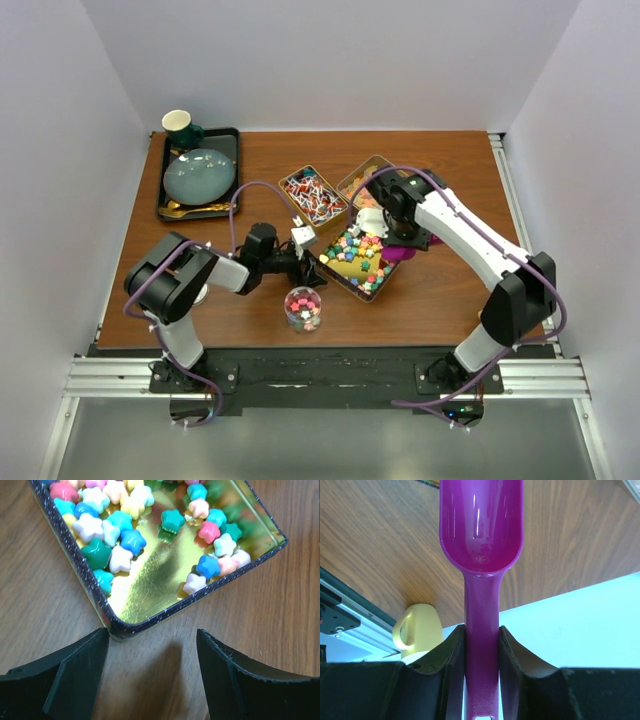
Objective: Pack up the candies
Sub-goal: Scoop the fake candies from the storage box.
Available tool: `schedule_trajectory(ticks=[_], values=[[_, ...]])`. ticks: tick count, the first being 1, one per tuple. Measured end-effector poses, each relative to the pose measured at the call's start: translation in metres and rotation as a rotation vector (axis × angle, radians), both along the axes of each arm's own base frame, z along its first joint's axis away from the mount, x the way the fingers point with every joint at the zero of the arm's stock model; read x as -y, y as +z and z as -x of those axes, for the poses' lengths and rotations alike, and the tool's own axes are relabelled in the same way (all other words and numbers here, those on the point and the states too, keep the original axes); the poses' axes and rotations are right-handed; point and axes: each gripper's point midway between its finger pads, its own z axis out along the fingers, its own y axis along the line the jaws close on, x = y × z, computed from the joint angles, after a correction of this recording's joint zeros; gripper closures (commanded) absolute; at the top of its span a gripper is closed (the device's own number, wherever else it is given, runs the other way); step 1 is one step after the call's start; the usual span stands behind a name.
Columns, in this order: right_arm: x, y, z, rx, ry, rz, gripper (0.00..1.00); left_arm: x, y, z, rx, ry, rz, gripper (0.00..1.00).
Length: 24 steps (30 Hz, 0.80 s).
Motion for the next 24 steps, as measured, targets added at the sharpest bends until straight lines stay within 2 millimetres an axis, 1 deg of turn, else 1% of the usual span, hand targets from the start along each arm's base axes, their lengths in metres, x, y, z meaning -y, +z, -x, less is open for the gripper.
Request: schedule_trajectory(ticks=[5, 8, 16, 24], values=[[-0.006, -0.016, -0.009, -0.042, -0.009, 0.025, 1.0, 0.004, 0.003, 0.0, 0.002, 0.003, 0.017, 0.25], [-0.009, -0.023, -0.016, -0.049, -0.011, 0.038, 1.0, 0.005, 0.001, 0.0, -0.011, 0.007, 0.021, 0.26], [-0.018, -0.025, -0.031, -0.053, -0.012, 0.047, 1.0, 0.008, -0.001, -0.004, -0.012, 0.016, 0.042, 0.28], [-0.017, -0.027, -0.034, -0.079, 0.072, 0.07, 1.0, 0.01, -0.002, -0.008, 0.013, 0.016, 0.055, 0.3]])
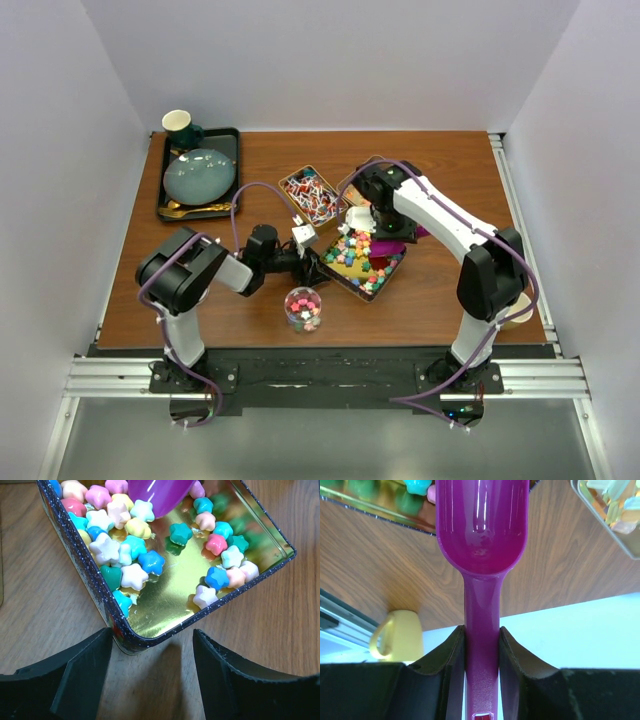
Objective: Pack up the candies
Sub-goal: Scoop the fake candies from the storage box.
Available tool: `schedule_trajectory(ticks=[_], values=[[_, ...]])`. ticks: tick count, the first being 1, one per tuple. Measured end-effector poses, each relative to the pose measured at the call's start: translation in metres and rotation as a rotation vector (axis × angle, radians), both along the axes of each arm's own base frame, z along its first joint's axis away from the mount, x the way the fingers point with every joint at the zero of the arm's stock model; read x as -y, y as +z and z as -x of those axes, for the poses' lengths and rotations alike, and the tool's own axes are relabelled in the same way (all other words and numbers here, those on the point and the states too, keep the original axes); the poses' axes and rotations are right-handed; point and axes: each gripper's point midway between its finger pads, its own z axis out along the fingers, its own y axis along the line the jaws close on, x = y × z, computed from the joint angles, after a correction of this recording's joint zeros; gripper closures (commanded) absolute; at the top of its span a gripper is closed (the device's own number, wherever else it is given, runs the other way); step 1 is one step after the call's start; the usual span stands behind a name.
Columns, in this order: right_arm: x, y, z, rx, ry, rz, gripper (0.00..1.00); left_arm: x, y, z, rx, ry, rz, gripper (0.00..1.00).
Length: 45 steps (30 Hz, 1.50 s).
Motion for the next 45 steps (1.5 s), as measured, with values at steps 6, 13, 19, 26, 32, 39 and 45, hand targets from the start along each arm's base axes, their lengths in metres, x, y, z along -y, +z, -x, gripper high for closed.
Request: schedule_trajectory(ticks=[6, 13, 19, 26, 32, 39, 45], values=[[0.001, -0.004, -0.004, -0.05, 0.143, 0.034, 1.0, 0.002, -0.001, -0.003, 0.022, 0.0, 0.013, 0.32], [-0.004, -0.01, -0.02, -0.101, 0.227, 0.074, 1.0, 0.004, -0.002, -0.006, 0.044, -0.006, 0.029, 0.33], [-0.014, -0.024, -0.032, -0.123, 0.241, 0.073, 1.0, 0.005, -0.002, -0.006, 0.048, -0.007, 0.032, 0.34], [-0.027, -0.028, -0.029, -0.142, 0.31, 0.077, 1.0, 0.007, -0.002, -0.007, 0.054, -0.01, 0.053, 0.35], [-0.049, -0.033, -0.022, -0.148, 0.385, 0.08, 1.0, 0.009, -0.002, -0.008, 0.046, -0.005, 0.077, 0.38], [-0.068, -0.049, -0.02, -0.144, 0.377, 0.067, 1.0, 0.011, -0.002, -0.008, 0.035, -0.002, 0.096, 0.39], [-0.067, -0.056, -0.011, -0.156, 0.265, 0.007, 1.0, 0.01, -0.002, -0.008, 0.018, 0.004, 0.102, 0.39]])
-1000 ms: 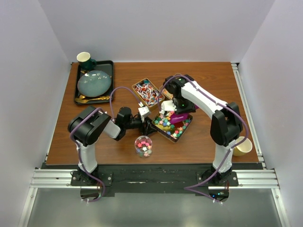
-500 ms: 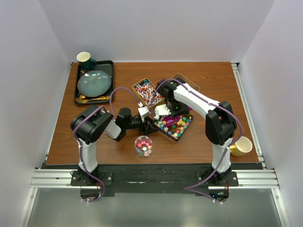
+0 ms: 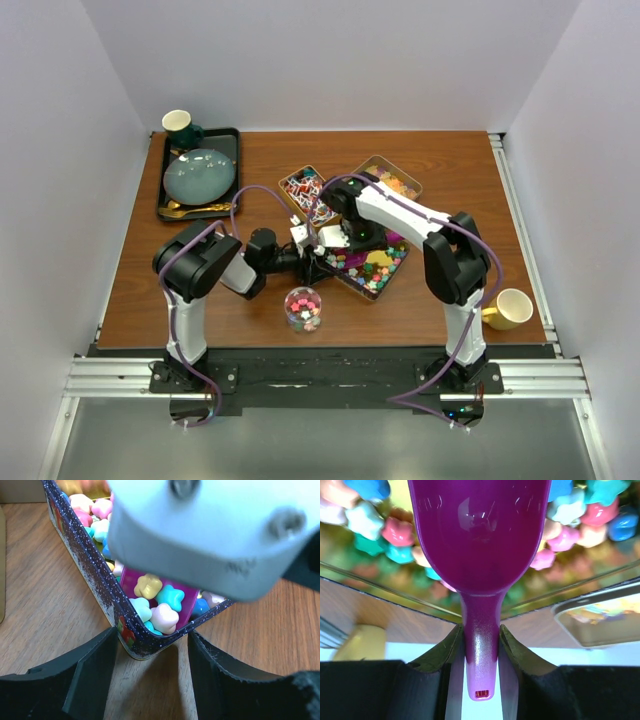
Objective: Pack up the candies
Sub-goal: Scoop the fake candies from the storage box.
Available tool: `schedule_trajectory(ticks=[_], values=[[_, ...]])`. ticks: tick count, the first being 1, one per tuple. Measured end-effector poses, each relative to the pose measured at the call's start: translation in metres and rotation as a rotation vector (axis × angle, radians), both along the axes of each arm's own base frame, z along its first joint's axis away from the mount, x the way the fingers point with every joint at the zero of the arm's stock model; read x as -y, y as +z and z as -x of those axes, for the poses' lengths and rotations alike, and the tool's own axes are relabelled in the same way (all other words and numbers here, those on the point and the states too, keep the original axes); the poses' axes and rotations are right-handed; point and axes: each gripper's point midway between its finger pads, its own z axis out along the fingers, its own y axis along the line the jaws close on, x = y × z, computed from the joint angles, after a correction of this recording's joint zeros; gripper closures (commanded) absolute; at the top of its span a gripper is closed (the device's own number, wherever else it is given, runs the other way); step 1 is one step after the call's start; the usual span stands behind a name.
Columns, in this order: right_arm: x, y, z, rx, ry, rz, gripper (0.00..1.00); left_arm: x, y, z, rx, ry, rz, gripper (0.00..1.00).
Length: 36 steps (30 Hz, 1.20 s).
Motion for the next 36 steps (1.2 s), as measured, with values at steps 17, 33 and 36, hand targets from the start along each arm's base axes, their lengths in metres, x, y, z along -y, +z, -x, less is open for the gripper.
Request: schedule_trajectory(ticks=[17, 33, 36], values=[[-0.02, -0.031, 0.026, -0.169, -0.23, -0.395, 1.0, -0.034, 0.004, 0.002, -0.124, 0.01, -0.107, 0.35], [-0.032, -0.025, 0.032, -0.169, -0.224, -0.635, 1.0, -0.064, 0.032, 0.01, -0.221, -0.096, -0.21, 0.29], [-0.03, -0.022, 0.036, -0.16, -0.222, -0.663, 1.0, -0.067, 0.036, 0.013, -0.238, -0.122, -0.227, 0.28]])
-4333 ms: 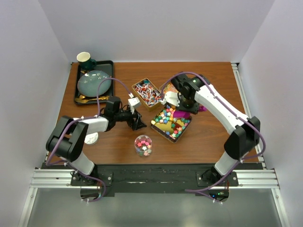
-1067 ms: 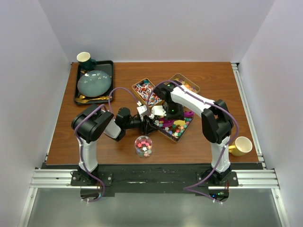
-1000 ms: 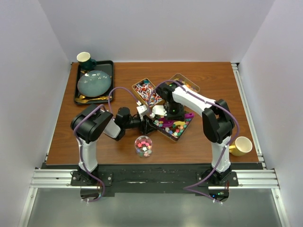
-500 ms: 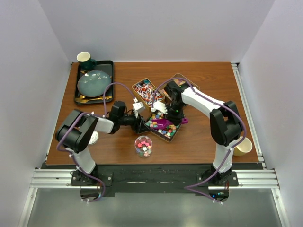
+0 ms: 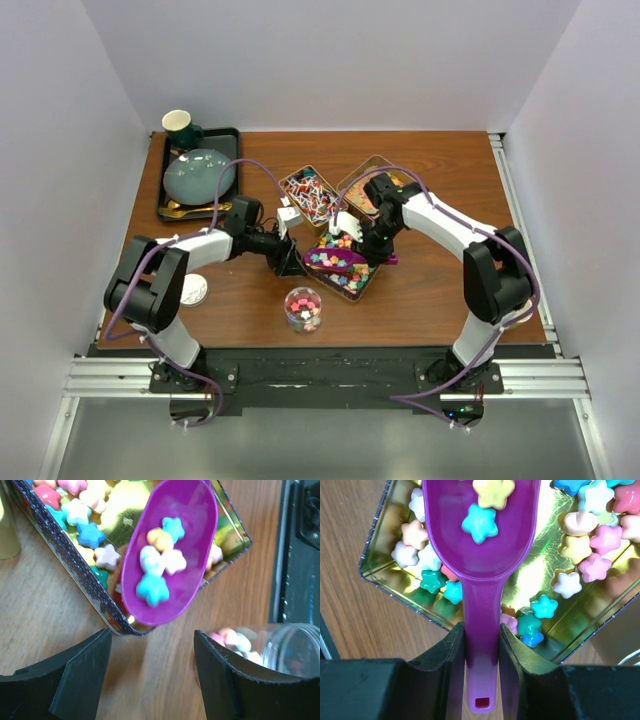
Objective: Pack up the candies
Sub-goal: Scoop the fake candies from the storage box, then place the fake candies in the packing bottle.
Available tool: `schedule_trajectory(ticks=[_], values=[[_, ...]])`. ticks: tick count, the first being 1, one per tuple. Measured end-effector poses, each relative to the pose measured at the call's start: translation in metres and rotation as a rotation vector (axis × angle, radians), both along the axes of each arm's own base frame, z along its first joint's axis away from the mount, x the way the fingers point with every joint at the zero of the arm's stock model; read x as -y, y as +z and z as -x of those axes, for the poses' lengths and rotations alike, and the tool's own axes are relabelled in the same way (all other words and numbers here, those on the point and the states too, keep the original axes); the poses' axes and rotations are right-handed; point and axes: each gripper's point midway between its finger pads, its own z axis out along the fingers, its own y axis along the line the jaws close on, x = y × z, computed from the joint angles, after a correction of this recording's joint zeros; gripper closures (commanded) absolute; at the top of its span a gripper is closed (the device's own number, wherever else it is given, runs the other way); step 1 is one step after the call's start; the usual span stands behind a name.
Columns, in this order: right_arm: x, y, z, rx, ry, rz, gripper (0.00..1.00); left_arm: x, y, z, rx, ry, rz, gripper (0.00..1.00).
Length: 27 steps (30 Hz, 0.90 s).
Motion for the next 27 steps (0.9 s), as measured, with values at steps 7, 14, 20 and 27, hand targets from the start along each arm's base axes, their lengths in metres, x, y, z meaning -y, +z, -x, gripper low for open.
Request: schedule_trajectory(ticks=[7, 14, 20, 27], values=[[0.005, 0.003, 0.002, 0.035, -0.023, -0.047, 1.0, -0.007, 0.019, 0.005, -0.011, -0.05, -0.022, 0.28], [0.013, 0.041, 0.005, 0.127, -0.021, -0.088, 1.0, -0.027, 0.043, -0.015, 0.05, 0.032, -0.038, 0.24], [0.019, 0.09, 0.016, 0.203, 0.05, -0.097, 1.0, -0.069, 0.044, -0.046, 0.063, 0.274, -0.061, 0.22], [0.021, 0.109, 0.042, 0.235, 0.18, -0.004, 1.0, -0.108, 0.056, -0.074, 0.089, 0.458, -0.066, 0.23]])
